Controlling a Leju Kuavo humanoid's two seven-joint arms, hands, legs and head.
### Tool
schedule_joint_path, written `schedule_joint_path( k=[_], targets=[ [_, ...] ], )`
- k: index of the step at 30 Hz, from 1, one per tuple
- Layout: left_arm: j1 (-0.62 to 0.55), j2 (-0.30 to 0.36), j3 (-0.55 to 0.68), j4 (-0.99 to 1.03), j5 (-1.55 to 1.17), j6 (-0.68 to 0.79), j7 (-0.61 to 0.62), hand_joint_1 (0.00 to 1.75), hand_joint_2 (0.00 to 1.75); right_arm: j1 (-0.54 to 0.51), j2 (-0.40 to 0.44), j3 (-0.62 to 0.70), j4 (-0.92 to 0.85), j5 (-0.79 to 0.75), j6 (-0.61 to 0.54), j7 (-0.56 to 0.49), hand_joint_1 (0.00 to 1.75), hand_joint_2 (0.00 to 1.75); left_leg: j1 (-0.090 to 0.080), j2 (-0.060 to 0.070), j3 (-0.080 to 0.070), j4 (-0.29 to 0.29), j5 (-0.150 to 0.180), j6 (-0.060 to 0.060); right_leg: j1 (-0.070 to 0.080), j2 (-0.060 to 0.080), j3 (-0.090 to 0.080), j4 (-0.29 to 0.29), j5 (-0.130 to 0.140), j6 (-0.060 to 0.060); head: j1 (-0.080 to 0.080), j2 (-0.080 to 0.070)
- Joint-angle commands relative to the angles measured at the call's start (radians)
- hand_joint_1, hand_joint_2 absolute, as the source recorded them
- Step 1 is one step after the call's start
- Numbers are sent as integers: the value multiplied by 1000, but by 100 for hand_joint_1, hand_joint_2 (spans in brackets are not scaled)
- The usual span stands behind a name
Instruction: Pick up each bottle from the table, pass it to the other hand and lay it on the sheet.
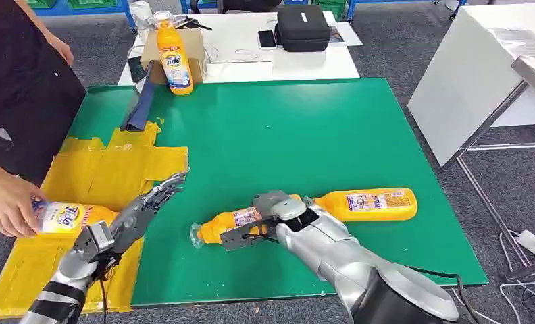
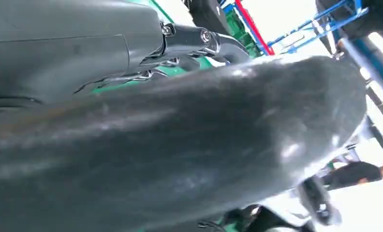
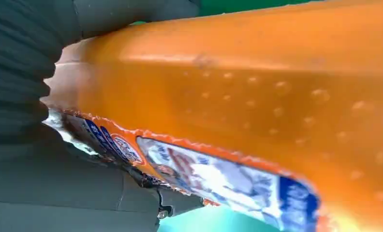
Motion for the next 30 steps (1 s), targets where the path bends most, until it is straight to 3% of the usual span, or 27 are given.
schedule_joint_path(
  k=[1,5,7,8,9,12,14,30],
  targets=[
    [105,-141,252,-101,199,-78,131,0,0,116,-50,-502,-128,-347,-312,-330,175,175,0,-1,-1,-2,0,1,0,2,0,-2,1,-1,0,0],
    [115,-147,256,-122,212,-81,148,0,0,140,-60,-514,-175,-345,-315,-330,175,175,0,3,-2,-1,-2,1,0,4,-2,0,0,-1,-1,0],
    [126,-174,282,-138,261,-78,164,0,0,195,-51,-633,-272,-450,-324,-431,175,175,1,-2,-6,-1,0,0,0,-1,-4,-1,0,-1,0,0],
    [144,-183,286,-166,276,-75,179,0,175,224,-59,-646,-343,-450,-319,-423,175,175,1,-4,-6,-1,0,0,1,-2,-4,-1,-1,-1,0,0],
    [171,-198,291,-210,277,-50,205,0,175,298,-65,-707,-513,-494,-320,-469,175,175,0,-3,-8,0,-1,0,1,-1,-5,-1,-1,0,0,0],
    [212,-217,279,-258,295,-34,225,0,175,408,-78,-716,-779,-500,-277,-420,175,175,1,-1,-12,0,-1,0,2,1,-10,0,-1,0,0,0],
    [227,-224,270,-272,286,-17,223,0,175,436,-70,-683,-824,-483,-259,-404,175,175,1,-3,-13,0,-1,0,1,-2,-10,0,-1,0,0,0],
    [225,-221,145,-305,267,-10,241,0,175,401,21,-481,-634,-455,-212,-407,175,175,1,-2,-17,0,-1,0,1,0,-15,0,-1,-1,0,0]
  ],
)
